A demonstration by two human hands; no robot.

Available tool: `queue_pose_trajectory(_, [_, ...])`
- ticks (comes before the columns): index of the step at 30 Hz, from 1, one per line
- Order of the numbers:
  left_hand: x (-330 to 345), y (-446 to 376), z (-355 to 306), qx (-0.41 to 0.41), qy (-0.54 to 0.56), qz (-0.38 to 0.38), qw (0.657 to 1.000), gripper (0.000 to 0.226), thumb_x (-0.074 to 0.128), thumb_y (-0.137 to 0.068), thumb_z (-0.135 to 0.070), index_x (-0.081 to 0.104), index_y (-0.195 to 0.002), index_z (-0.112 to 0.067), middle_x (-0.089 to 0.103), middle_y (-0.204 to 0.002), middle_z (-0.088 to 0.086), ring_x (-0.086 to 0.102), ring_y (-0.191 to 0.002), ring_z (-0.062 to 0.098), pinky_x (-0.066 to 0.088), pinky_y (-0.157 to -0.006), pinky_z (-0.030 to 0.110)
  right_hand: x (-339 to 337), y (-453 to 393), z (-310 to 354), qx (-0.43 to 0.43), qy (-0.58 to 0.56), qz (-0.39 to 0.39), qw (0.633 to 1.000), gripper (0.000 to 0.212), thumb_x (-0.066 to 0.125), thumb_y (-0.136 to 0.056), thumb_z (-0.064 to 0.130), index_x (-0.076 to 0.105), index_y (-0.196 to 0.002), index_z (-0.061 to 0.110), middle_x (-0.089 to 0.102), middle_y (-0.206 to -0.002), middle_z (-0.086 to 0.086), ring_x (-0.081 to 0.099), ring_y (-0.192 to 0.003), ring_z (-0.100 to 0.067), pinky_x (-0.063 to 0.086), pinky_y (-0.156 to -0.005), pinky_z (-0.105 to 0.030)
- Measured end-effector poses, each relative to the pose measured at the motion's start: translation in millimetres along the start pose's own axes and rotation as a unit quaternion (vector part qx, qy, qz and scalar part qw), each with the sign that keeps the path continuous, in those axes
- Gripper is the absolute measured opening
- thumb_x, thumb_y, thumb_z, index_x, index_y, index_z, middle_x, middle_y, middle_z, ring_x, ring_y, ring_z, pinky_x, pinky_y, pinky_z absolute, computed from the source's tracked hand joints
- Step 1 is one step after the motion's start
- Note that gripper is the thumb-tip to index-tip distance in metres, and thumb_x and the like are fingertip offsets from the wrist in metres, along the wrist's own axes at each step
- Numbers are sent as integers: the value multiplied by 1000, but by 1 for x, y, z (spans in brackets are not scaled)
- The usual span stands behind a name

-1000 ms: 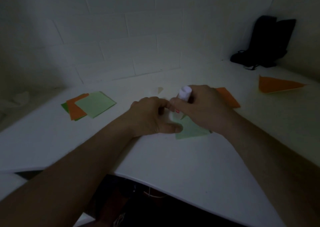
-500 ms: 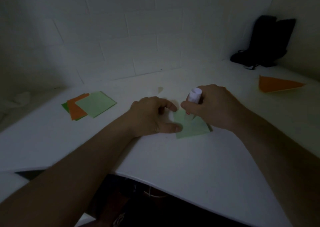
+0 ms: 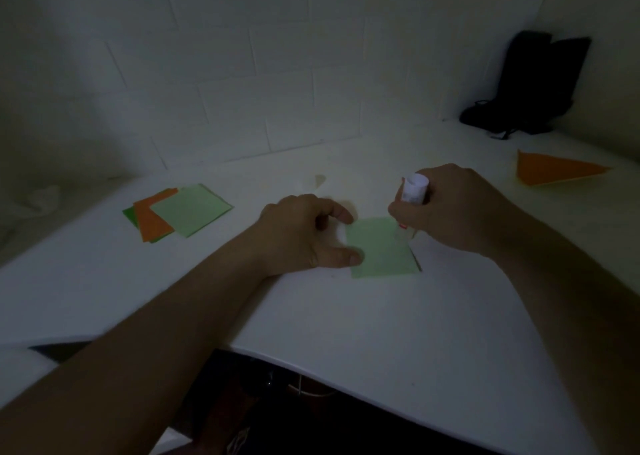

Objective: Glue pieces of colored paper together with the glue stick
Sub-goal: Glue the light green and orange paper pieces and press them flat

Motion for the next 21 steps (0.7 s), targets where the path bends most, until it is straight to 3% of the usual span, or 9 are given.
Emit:
queue_pose_trajectory(5, [0,-1,0,1,-3,-2,1000,71,71,-56,-80,64,-118,-47,58,-102,-17,60,-102,12,48,-102,42,-14,4,7,1,54,-58,997,32,60,-80,44,58,-64,16,58,-62,2,56,-61,-11,35,-55,-21])
queue_pose_trajectory(8, [0,-1,0,0,-9,-6,1000,69,72,-55,-81,64,-115,-48,58,-99,-17,59,-98,11,48,-100,41,-16,3,23,18,-42,-98,994,32,65,-89,39,60,-68,16,61,-63,2,57,-60,-9,33,-51,-13])
queue_pose_trajectory(11, [0,-1,-1,9,-7,-16,1000,59,76,-58,-79,60,-108,-53,59,-98,-17,59,-97,9,49,-99,40,2,4,43,32,-107,-50,993,24,66,-94,35,65,-76,18,66,-68,5,59,-60,-1,39,-53,-15])
queue_pose_trajectory(13, [0,-1,-1,13,-12,-18,1000,58,73,-57,-81,58,-107,-55,58,-96,-17,58,-94,6,49,-97,39,14,7,47,44,-111,-8,993,26,63,-97,36,66,-80,18,69,-71,0,64,-65,-4,49,-58,-20])
queue_pose_trajectory(15, [-1,-1,-3,15,-24,-23,999,60,72,-59,-79,59,-112,-54,57,-95,-18,58,-94,9,48,-96,39,22,8,42,56,-137,12,989,28,61,-98,37,66,-76,19,70,-73,-1,68,-68,-12,59,-69,-38])
queue_pose_trajectory(17, [-1,-1,-4,15,-40,-24,999,66,68,-59,-80,60,-117,-51,56,-96,-19,57,-96,11,47,-96,38,25,8,37,62,-149,20,987,29,62,-98,36,68,-75,19,71,-75,1,69,-71,-15,60,-71,-49])
queue_pose_trajectory(21, [-2,2,-8,40,-37,-36,998,73,58,-55,-85,58,-120,-51,56,-91,-19,58,-90,10,49,-91,39,25,7,35,54,-153,17,987,32,61,-98,38,68,-74,18,70,-77,-3,69,-73,-17,60,-73,-50])
Point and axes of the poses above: each hand's wrist, its own y-axis away from the middle knuckle, its own x-axis out of the palm, z = x × y, the point moved 9 cm from there along -y, towards the middle knuckle
